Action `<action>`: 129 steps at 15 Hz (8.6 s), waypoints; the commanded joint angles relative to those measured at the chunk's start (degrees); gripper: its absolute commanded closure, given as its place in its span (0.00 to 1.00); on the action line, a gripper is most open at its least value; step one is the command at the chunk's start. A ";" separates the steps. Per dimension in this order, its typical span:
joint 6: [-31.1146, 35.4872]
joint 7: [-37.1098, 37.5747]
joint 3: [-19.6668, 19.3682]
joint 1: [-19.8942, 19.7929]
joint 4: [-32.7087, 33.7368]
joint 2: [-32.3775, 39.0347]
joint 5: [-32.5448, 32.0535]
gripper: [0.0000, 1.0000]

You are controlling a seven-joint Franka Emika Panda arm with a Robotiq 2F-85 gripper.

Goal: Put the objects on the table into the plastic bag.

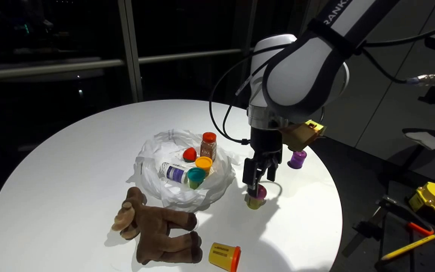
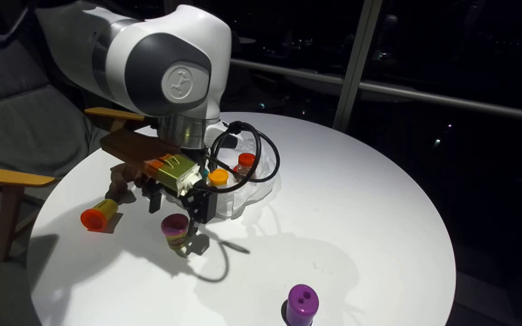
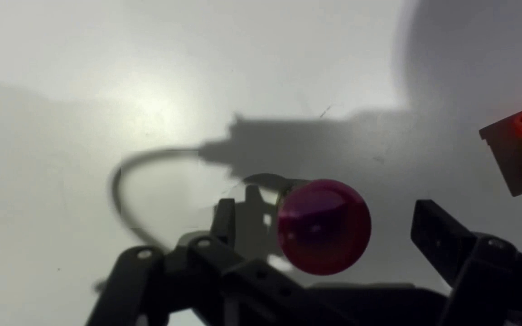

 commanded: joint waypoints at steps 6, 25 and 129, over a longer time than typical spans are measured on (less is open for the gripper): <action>5.21 2.70 -0.27 3.09 1.16 4.77 0.24 0.00; 2.46 32.52 -20.84 27.78 3.82 -2.76 -15.59 0.80; -7.24 30.56 -20.19 7.57 7.81 -6.17 -12.67 0.76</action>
